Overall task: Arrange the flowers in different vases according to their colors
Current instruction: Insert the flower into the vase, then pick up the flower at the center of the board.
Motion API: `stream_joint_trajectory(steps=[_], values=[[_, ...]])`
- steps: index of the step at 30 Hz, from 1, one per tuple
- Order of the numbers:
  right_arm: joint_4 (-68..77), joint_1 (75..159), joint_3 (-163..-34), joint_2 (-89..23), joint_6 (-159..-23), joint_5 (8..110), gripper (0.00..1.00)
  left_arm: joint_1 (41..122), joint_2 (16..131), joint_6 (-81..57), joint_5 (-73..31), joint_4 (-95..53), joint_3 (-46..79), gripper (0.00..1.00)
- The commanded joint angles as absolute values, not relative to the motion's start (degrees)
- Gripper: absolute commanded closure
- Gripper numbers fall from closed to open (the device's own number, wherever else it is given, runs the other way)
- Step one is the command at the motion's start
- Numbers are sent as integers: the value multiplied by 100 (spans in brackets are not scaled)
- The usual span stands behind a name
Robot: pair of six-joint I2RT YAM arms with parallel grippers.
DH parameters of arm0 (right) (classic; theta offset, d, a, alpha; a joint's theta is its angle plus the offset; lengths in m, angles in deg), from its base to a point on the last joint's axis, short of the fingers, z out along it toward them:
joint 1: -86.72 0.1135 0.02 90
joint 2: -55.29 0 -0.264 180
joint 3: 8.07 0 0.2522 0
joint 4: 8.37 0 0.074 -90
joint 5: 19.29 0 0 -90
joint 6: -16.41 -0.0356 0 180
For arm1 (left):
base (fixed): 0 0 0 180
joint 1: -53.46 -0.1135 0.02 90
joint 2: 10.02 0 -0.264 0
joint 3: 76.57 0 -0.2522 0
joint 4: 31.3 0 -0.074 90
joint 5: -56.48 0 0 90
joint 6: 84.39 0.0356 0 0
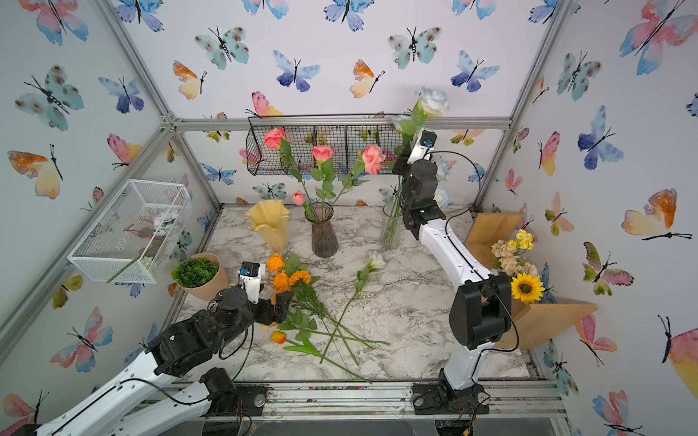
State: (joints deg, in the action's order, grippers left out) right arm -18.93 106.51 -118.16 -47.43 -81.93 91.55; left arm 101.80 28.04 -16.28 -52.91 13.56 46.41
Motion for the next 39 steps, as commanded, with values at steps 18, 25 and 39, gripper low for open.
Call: stream_joint_trajectory(steps=[18,25,39], values=[[2295,10623,-13606,-4179,-9111,9181,34,10108,2702,-1557,-5078,1270,4669,1],[2964,10623,-13854,-3658,-9302,8772,36,10109,2689,-1539,-4994,1252,4669,1],[4351,10624,-11250,-1706,-9977,6667,44,10119,4419,-1753,-4026,1043,3864,12]])
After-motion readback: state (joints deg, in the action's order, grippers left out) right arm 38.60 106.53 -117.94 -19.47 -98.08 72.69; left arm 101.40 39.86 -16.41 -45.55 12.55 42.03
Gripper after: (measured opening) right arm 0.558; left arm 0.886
